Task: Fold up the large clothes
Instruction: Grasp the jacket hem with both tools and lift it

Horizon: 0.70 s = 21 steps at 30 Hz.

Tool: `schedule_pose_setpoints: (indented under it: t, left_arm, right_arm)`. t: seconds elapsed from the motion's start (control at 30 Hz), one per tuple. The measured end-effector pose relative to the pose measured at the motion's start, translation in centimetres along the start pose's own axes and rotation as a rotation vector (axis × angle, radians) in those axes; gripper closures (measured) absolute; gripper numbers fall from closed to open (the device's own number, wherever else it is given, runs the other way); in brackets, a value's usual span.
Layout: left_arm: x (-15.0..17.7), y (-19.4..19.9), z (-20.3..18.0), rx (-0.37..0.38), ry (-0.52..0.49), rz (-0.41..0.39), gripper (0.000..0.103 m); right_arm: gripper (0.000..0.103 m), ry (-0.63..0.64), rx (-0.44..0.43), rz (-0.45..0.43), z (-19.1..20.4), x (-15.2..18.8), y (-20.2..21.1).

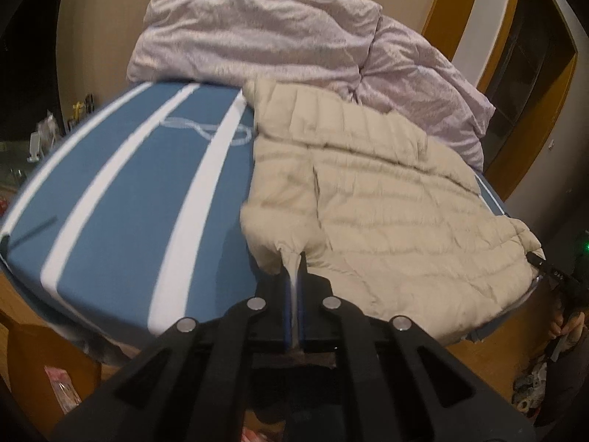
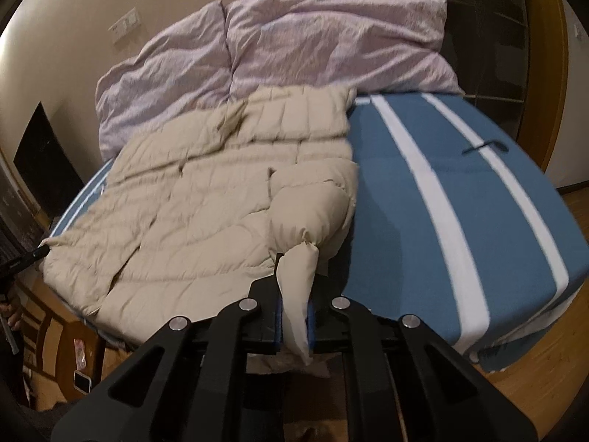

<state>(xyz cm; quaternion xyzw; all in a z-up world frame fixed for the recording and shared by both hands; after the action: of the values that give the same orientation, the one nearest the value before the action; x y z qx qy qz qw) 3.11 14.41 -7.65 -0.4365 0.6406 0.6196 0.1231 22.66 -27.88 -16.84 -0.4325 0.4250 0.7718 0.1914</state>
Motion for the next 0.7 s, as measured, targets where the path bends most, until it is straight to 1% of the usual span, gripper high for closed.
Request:
schedule_pose_setpoints:
  t: [0.2, 0.33, 0.5, 0.7]
  left_arm:
    - [-4.0, -0.5, -1.0, -0.034, -0.018, -0.050, 0.101]
    - [-6.8, -1.5, -1.5, -0.049, -0.009, -0.074, 0.101]
    - [-10.9, -3.5, -1.5, -0.058, 0.026, -0.102, 0.101]
    - [-14.9, -6.7, -1.5, -0.069, 0.051, -0.107, 0.101]
  right_arm:
    - [0.094, -0.017, 0.022, -0.048, -0.1, -3.8, -1.1]
    - [0.094, -0.044, 0.029, -0.077, -0.1, -6.9, -2.5]
    - [0.094, -0.090, 0.022, -0.116, -0.1, -10.8, -4.5]
    - [0.094, -0.134, 0.029, -0.126, -0.7, -14.4, -7.7]
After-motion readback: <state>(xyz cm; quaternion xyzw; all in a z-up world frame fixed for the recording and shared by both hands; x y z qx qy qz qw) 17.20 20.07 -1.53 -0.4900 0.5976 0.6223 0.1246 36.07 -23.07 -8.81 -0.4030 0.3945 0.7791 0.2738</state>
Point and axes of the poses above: each gripper's, at about its wrist camera, not at the fingertips, and y roughly against the way its jaws point, z to its left, x to its underside, the point moved 2 cm from there along -y, roughly the way its jaws point, and after that the axes turned 3 degrees about -x, right-handed, at the moved point
